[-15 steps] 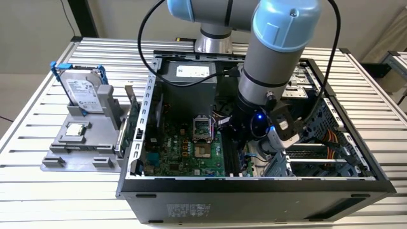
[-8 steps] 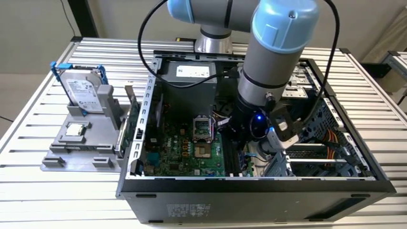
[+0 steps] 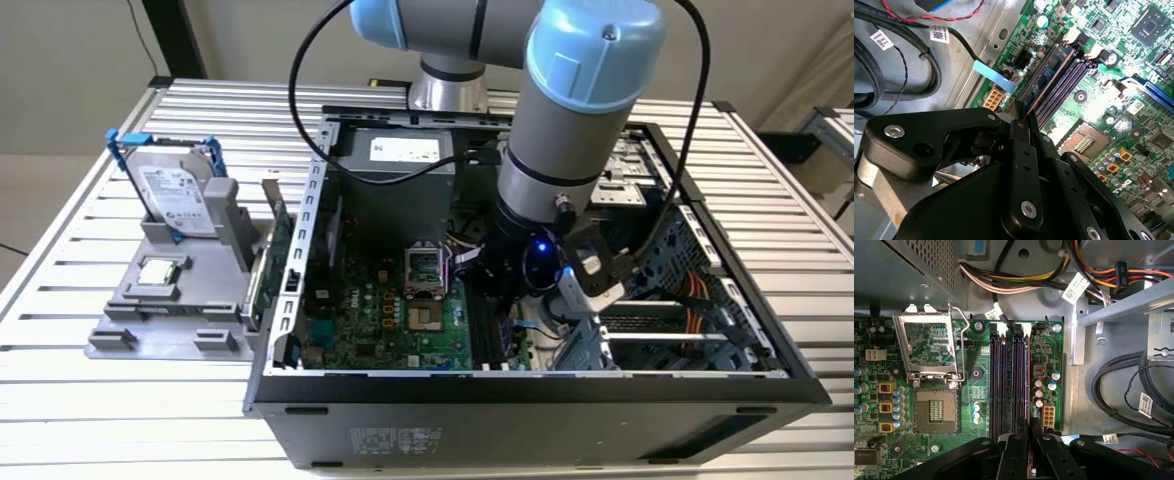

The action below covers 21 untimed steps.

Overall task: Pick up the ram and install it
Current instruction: 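Insert the ram into the slot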

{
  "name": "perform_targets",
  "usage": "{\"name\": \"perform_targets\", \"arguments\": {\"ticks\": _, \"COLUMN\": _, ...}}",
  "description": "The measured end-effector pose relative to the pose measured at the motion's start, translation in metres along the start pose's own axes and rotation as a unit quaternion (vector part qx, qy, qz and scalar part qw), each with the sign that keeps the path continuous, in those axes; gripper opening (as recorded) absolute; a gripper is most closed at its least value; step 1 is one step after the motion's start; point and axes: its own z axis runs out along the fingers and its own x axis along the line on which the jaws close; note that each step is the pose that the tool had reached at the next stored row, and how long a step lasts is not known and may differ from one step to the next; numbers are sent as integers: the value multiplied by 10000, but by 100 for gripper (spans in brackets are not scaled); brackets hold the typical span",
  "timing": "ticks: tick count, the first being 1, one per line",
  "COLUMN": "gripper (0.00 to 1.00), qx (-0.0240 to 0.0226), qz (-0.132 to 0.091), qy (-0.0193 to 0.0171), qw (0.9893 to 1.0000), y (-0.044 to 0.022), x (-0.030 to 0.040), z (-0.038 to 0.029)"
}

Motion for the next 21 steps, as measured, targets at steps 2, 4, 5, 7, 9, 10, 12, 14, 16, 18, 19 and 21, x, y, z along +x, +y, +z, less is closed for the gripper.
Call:
{"name": "perform_targets", "arguments": {"ticks": 2, "gripper": 0, "qx": 0, "qz": 0, "qy": 0, "qw": 10000, "y": 1, "x": 2, "z": 1}}
{"name": "perform_targets", "arguments": {"ticks": 4, "gripper": 0, "qx": -1, "qz": 0, "qy": 0, "qw": 10000, "y": 1, "x": 2, "z": 1}}
{"name": "perform_targets", "arguments": {"ticks": 5, "gripper": 0, "qx": -1, "qz": 0, "qy": 0, "qw": 10000, "y": 1, "x": 2, "z": 1}}
{"name": "perform_targets", "arguments": {"ticks": 7, "gripper": 0, "qx": -1, "qz": 0, "qy": 0, "qw": 10000, "y": 1, "x": 2, "z": 1}}
{"name": "perform_targets", "arguments": {"ticks": 9, "gripper": 0, "qx": -1, "qz": 0, "qy": 0, "qw": 10000, "y": 1, "x": 2, "z": 1}}
{"name": "perform_targets", "arguments": {"ticks": 10, "gripper": 0, "qx": -1, "qz": 0, "qy": 0, "qw": 10000, "y": 1, "x": 2, "z": 1}}
{"name": "perform_targets", "arguments": {"ticks": 12, "gripper": 0, "qx": -1, "qz": 0, "qy": 0, "qw": 10000, "y": 1, "x": 2, "z": 2}}
{"name": "perform_targets", "arguments": {"ticks": 14, "gripper": 0, "qx": -1, "qz": 0, "qy": 0, "qw": 10000, "y": 1, "x": 2, "z": 2}}
{"name": "perform_targets", "arguments": {"ticks": 16, "gripper": 0, "qx": -1, "qz": 0, "qy": 0, "qw": 10000, "y": 0, "x": 2, "z": 2}}
{"name": "perform_targets", "arguments": {"ticks": 18, "gripper": 0, "qx": -1, "qz": 1, "qy": 0, "qw": 10000, "y": 1, "x": 2, "z": 2}}
{"name": "perform_targets", "arguments": {"ticks": 19, "gripper": 0, "qx": 1, "qz": 0, "qy": 0, "qw": 10000, "y": 1, "x": 2, "z": 3}}
{"name": "perform_targets", "arguments": {"ticks": 21, "gripper": 0, "qx": 18, "qz": 0, "qy": -1, "qw": 10000, "y": 8, "x": 3, "z": 2}}
